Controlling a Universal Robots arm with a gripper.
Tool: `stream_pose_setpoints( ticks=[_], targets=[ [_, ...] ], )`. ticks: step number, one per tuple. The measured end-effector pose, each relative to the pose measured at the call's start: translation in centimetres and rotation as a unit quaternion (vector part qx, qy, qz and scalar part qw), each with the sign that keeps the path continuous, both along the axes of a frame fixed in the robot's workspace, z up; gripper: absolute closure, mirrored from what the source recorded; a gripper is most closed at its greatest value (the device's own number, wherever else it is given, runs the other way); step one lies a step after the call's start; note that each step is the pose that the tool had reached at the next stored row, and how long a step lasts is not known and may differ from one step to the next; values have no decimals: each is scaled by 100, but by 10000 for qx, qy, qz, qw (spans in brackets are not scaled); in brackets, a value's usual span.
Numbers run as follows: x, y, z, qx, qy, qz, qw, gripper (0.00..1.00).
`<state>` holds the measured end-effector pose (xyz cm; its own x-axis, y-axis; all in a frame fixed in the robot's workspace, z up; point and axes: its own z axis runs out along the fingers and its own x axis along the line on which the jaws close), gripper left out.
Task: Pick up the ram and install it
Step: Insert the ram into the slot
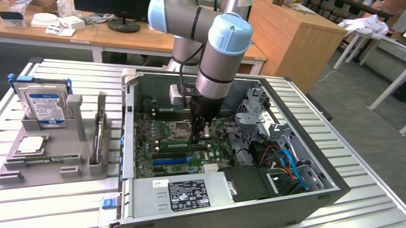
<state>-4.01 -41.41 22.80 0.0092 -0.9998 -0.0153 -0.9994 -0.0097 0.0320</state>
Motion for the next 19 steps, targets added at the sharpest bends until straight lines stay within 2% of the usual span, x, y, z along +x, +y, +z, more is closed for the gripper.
stream_pose_setpoints(
  ticks=[19],
  targets=[
    [4,0,-13,-1,-4,1,10000,88]
  ],
)
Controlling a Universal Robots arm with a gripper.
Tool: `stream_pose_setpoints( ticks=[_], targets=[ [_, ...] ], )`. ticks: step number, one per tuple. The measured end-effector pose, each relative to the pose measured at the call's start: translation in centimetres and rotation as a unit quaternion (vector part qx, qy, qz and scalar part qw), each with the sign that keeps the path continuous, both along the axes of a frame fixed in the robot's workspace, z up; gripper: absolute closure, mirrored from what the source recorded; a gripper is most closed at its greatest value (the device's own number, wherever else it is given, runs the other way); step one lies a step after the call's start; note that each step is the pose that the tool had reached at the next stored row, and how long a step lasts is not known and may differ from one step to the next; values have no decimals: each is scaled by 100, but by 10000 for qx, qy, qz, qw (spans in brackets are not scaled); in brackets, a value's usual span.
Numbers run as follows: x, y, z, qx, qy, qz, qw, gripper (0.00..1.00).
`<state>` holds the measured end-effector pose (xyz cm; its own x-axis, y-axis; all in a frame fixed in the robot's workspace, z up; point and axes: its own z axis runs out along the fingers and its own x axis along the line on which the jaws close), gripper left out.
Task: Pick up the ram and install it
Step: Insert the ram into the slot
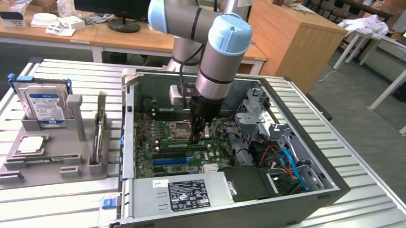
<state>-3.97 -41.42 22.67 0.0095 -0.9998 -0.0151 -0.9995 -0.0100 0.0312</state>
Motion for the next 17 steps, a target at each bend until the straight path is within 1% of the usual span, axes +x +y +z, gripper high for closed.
stream_pose_setpoints(
  ticks=[10,17],
  targets=[
    [-1,0,-26,0,-5,-1,10000,88],
    [-1,0,-28,1,-5,-1,10000,88]
  ],
)
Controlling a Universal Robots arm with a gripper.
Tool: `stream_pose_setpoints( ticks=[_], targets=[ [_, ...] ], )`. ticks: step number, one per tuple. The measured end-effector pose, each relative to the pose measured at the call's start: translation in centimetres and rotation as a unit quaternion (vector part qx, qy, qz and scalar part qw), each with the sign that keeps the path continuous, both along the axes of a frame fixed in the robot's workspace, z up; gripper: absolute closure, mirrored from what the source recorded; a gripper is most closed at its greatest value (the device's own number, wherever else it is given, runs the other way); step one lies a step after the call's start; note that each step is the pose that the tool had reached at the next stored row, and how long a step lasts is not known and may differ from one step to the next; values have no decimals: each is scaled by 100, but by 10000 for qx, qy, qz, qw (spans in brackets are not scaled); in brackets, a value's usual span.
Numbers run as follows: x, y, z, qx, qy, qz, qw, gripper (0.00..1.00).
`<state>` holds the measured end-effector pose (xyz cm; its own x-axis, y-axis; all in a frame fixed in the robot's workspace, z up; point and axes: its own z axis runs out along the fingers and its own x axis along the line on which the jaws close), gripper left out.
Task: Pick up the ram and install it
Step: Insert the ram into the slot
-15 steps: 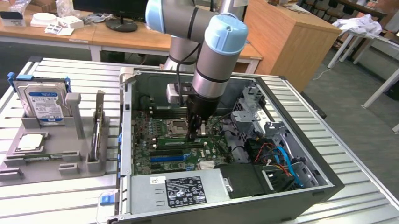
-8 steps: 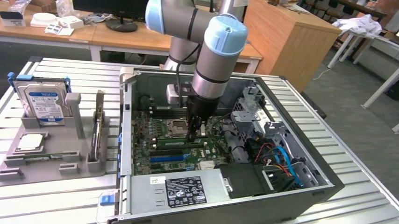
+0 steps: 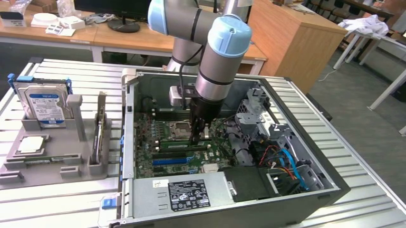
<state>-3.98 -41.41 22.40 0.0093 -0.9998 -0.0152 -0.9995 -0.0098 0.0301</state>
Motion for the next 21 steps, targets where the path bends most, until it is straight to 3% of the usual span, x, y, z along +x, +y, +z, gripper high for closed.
stream_pose_setpoints(
  ticks=[5,8,10,11,17,21],
  targets=[
    [0,0,-1,1,-1,0,10000,87],
    [0,0,0,0,0,0,10000,70],
    [0,0,0,0,0,0,10000,70],
    [0,0,0,0,0,0,10000,63],
    [0,0,6,-2,1,0,10000,63],
    [0,0,66,0,0,0,10000,63]
  ],
)
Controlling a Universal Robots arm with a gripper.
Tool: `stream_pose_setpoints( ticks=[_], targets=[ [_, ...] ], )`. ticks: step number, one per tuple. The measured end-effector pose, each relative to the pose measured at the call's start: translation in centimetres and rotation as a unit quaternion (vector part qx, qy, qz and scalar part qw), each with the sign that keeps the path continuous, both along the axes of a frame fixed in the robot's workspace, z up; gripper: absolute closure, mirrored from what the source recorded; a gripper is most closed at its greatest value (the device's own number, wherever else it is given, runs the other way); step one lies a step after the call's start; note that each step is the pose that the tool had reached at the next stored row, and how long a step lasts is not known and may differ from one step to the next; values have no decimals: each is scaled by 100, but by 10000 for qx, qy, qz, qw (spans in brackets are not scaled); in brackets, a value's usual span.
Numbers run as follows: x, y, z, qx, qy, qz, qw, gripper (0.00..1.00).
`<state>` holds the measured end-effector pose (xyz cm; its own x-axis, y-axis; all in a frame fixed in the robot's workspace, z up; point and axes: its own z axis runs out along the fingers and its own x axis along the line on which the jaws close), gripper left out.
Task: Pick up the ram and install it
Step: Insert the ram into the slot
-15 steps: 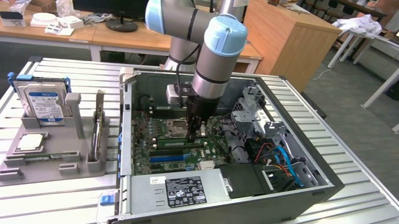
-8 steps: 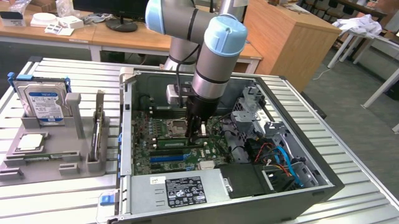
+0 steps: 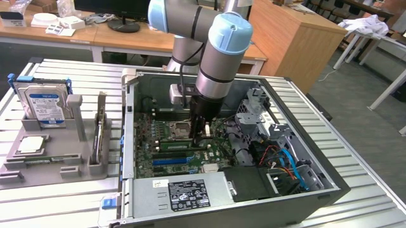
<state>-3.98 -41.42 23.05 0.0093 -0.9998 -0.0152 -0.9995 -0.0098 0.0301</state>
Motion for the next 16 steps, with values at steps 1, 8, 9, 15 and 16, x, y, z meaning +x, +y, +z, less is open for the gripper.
stream_pose_setpoints(
  ticks=[1,8,9,15,16],
  targets=[
    [0,0,23,0,0,0,10000,63],
    [0,0,205,0,0,0,10000,63],
    [0,0,233,0,0,0,10000,63],
    [0,0,368,1,0,0,10000,63],
    [0,0,395,1,0,0,10000,63]
  ],
)
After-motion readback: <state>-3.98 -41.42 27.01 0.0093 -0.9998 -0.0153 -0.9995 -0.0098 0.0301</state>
